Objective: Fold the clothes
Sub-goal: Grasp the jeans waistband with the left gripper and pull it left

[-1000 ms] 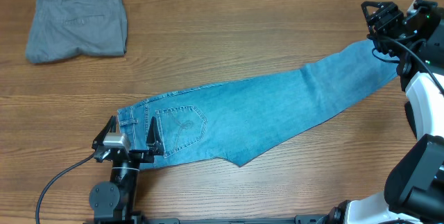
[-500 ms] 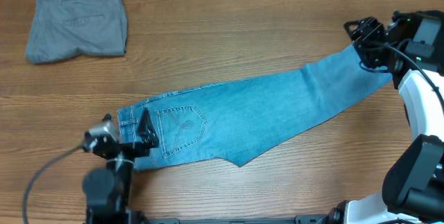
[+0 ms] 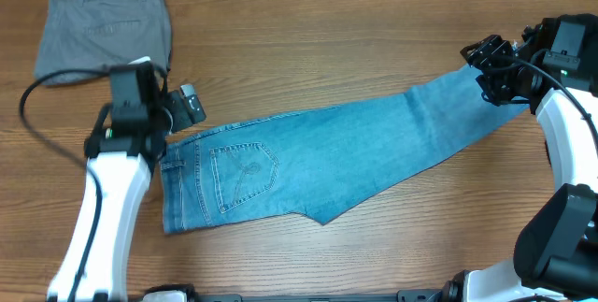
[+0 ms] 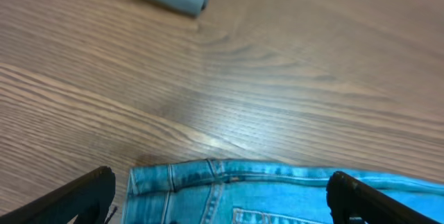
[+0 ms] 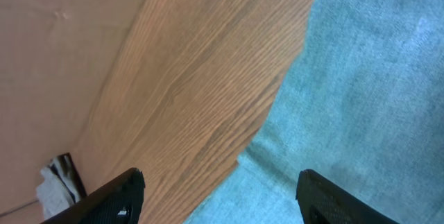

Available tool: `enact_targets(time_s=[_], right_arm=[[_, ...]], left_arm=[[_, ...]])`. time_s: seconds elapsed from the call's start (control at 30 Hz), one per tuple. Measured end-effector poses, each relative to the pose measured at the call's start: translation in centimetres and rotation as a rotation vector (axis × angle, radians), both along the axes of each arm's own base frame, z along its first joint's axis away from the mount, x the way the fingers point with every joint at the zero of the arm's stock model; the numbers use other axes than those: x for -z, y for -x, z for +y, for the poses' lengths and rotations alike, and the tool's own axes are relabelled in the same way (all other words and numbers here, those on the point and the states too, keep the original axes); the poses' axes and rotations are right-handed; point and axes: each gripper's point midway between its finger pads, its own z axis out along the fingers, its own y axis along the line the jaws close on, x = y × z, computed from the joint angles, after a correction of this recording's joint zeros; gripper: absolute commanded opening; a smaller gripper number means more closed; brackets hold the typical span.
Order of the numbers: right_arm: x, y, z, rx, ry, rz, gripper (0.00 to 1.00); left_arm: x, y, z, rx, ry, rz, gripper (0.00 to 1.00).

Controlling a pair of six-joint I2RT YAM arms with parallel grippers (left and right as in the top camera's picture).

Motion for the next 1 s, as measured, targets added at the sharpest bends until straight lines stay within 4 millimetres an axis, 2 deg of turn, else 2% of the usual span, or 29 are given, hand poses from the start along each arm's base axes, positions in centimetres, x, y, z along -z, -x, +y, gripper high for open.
enact_targets(time_s=[0.1, 0.2, 0.33, 0.47, 0.53, 0.67, 0.73, 0.83, 0.87, 0.93, 1.0], right_arm=[[0.2, 0.3, 0.1, -0.002, 0.002, 0.015, 0.74], [0.5, 0.6, 0.1, -0.003, 0.002, 0.031, 0.74], [0.6, 0.7, 0.1, -0.003, 0.005, 0.039, 0.74], [0.7, 0.8, 0.1, -0.001, 0.007, 0.046, 0.74], [0.7, 0.9, 0.0, 0.001, 0.009, 0.049, 0.74], [0.8, 0.9, -0.1, 0.006, 0.016, 0.05, 0.74], [0.8, 0.9, -0.2, 0.009, 0.021, 0.051, 0.74], [0.8, 0.9, -0.3, 0.012, 0.025, 0.053, 0.74], [0.9, 0.9, -0.3, 0.013, 0.026, 0.053, 0.74], [0.9, 0.9, -0.5, 0.017, 0.033, 0.054, 0.74], [0.9, 0.9, -0.6, 0.023, 0.04, 0.056, 0.74]], left_arm=[[2.9, 0.7, 0.6, -0.04, 0.023, 0.157, 1.0], [6.2, 3.2, 2.8, -0.189, 0.09, 0.325, 1.0], [8.8, 4.6, 5.9, -0.339, 0.198, 0.405, 1.0], [10.3, 4.5, 6.2, -0.34, 0.281, 0.427, 0.98], [11.5, 3.8, 5.4, -0.282, 0.319, 0.437, 0.91], [14.0, 3.8, 3.8, -0.199, 0.377, 0.499, 0.65], [15.0, 4.3, 3.2, -0.174, 0.395, 0.542, 0.49], [15.1, 4.2, 2.9, -0.16, 0.412, 0.546, 0.13], [15.1, 4.0, 2.8, -0.155, 0.416, 0.543, 0.04], [15.1, 3.5, 2.7, -0.141, 0.422, 0.522, 0.04], [14.9, 1.7, 3.0, -0.123, 0.417, 0.446, 0.04]])
